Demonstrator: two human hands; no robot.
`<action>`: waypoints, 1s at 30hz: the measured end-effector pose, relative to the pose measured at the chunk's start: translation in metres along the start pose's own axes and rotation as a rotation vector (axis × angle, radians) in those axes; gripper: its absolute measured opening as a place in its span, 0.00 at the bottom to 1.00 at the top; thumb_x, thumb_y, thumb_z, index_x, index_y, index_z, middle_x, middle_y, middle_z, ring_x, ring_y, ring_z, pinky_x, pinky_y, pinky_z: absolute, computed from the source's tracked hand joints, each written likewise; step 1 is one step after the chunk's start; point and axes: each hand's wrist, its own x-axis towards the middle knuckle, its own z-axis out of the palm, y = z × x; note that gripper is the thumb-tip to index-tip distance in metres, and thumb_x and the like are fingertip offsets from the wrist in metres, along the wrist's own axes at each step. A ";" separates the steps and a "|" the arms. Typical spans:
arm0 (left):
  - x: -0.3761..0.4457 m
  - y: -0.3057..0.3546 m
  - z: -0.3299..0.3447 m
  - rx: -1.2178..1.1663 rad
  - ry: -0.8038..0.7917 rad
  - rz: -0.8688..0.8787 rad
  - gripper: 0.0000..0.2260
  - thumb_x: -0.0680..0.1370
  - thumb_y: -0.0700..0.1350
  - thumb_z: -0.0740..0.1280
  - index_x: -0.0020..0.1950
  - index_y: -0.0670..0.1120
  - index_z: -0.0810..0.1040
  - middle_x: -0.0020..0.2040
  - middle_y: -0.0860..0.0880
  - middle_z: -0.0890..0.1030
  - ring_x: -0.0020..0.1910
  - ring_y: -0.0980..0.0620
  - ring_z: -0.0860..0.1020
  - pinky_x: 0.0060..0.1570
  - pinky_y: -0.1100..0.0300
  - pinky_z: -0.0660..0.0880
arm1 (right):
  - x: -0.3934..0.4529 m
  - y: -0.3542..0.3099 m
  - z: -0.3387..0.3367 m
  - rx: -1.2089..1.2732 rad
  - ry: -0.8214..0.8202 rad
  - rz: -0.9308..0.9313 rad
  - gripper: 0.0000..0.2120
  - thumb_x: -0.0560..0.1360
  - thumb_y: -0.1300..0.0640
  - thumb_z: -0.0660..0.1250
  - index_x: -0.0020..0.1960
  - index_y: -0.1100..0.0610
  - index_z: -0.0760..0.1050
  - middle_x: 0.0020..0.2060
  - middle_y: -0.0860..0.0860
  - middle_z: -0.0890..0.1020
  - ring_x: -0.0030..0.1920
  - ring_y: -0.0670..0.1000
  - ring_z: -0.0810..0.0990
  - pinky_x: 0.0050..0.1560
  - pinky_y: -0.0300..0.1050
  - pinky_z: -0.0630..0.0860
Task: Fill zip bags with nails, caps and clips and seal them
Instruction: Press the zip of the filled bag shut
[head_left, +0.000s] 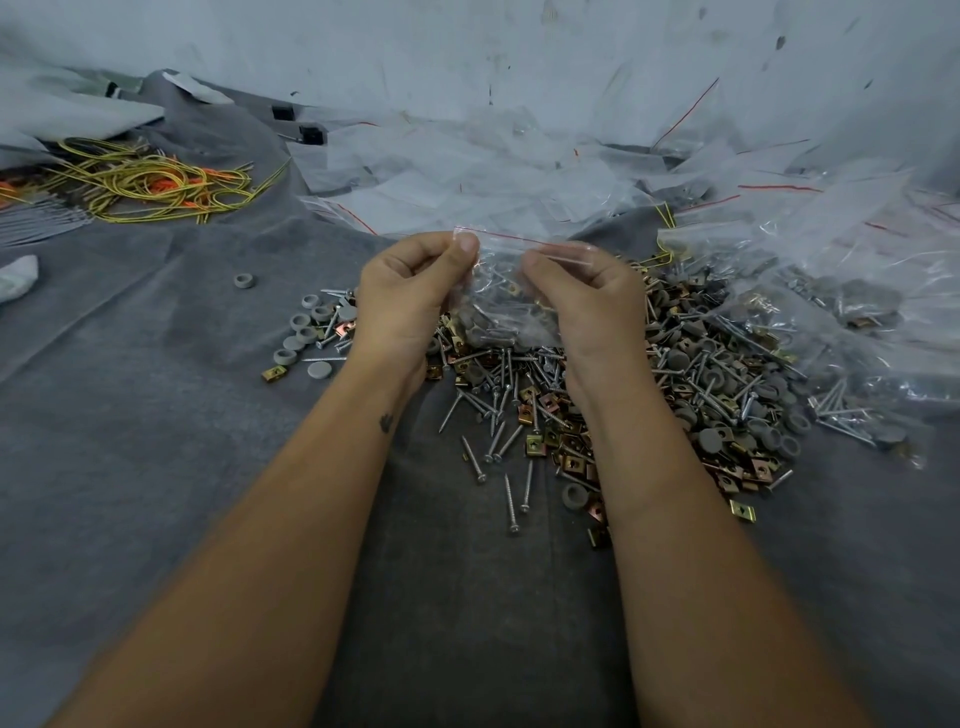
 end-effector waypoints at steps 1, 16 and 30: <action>-0.001 0.001 0.000 -0.001 -0.016 -0.012 0.03 0.76 0.40 0.70 0.43 0.43 0.81 0.32 0.50 0.79 0.28 0.57 0.73 0.32 0.64 0.70 | 0.000 0.000 0.000 0.004 0.003 -0.010 0.10 0.70 0.69 0.72 0.38 0.55 0.81 0.32 0.47 0.83 0.39 0.50 0.82 0.46 0.48 0.81; -0.006 0.000 0.007 0.041 -0.135 -0.002 0.02 0.74 0.39 0.71 0.43 0.45 0.82 0.34 0.53 0.83 0.34 0.58 0.79 0.37 0.66 0.74 | 0.001 0.007 0.001 -0.009 -0.086 -0.078 0.13 0.70 0.69 0.72 0.36 0.51 0.81 0.31 0.46 0.84 0.34 0.43 0.82 0.38 0.39 0.78; -0.011 0.005 0.004 0.032 -0.066 -0.009 0.04 0.77 0.39 0.68 0.45 0.40 0.81 0.36 0.47 0.82 0.34 0.53 0.79 0.37 0.62 0.77 | -0.003 0.001 -0.001 -0.078 -0.175 -0.029 0.06 0.76 0.60 0.69 0.44 0.52 0.83 0.38 0.49 0.86 0.40 0.49 0.85 0.39 0.39 0.80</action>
